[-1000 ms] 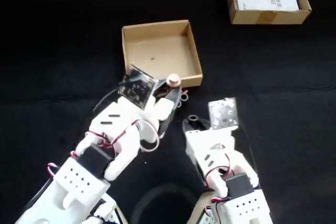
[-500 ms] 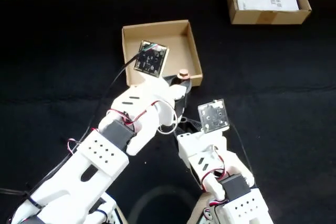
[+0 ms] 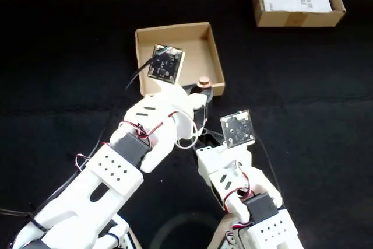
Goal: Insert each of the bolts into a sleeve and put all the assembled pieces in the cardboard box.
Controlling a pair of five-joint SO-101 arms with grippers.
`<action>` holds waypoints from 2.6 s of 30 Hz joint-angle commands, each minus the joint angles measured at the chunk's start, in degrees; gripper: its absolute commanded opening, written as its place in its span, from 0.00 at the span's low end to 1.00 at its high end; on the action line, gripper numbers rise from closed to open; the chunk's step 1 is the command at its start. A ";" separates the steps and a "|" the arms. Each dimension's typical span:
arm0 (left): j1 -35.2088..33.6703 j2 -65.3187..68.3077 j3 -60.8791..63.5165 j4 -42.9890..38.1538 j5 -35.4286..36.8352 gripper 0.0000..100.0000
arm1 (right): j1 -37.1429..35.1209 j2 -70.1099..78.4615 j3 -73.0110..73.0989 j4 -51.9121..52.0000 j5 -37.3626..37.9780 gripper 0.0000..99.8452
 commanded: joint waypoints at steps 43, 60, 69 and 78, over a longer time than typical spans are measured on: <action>5.32 -0.22 2.07 16.97 0.88 0.29 | 4.09 -0.66 -3.21 -3.91 0.09 0.01; 7.87 -0.31 -54.37 64.88 -2.55 0.30 | 7.16 1.98 -15.60 -0.92 0.09 0.01; 1.71 -1.10 -74.33 78.86 -2.73 0.10 | 6.90 27.47 -48.48 9.71 0.26 0.01; -25.10 -6.99 -53.58 75.43 -11.08 0.03 | 6.81 54.20 -74.42 11.38 17.05 0.01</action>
